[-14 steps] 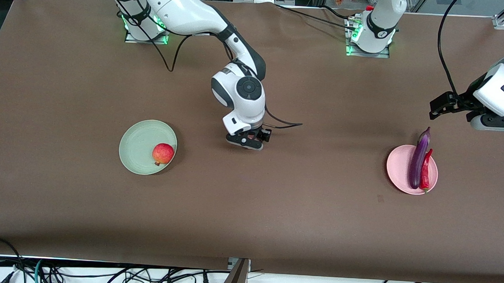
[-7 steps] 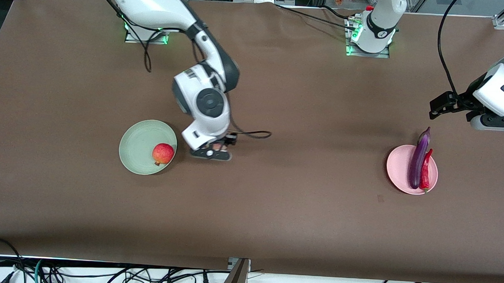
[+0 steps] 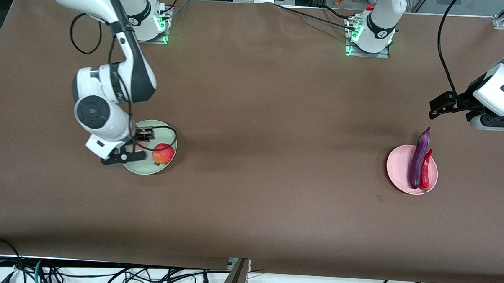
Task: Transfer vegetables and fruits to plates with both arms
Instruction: 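Carry the peach onto the green plate and open the right gripper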
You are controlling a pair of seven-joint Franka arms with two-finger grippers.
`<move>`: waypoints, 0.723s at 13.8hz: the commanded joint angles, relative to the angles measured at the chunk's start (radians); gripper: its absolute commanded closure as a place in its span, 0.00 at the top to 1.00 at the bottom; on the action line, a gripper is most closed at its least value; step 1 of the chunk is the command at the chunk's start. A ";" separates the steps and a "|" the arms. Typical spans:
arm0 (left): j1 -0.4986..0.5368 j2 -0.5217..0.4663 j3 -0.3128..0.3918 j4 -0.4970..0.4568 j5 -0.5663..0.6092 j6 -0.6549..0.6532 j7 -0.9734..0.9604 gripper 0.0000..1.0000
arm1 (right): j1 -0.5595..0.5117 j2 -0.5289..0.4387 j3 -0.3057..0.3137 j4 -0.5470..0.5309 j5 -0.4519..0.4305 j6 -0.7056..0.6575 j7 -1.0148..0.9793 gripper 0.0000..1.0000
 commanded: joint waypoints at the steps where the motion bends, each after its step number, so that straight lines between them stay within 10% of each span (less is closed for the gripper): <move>1: -0.003 -0.007 0.001 0.000 -0.026 -0.010 0.001 1.00 | -0.018 0.014 -0.010 -0.100 0.005 0.122 -0.040 0.17; 4: -0.001 -0.007 0.003 0.000 -0.026 -0.010 0.001 1.00 | -0.039 0.025 -0.010 -0.186 0.008 0.275 -0.050 0.21; 6: -0.001 -0.007 0.001 0.000 -0.027 -0.010 0.001 1.00 | -0.043 0.031 -0.009 -0.175 0.042 0.278 -0.051 0.44; 8: -0.001 -0.007 0.003 0.000 -0.027 -0.010 0.001 1.00 | -0.044 0.043 -0.010 -0.153 0.047 0.278 -0.051 1.00; 10: -0.001 -0.007 0.003 0.000 -0.027 -0.010 0.001 1.00 | -0.055 0.043 -0.010 -0.137 0.051 0.273 -0.050 1.00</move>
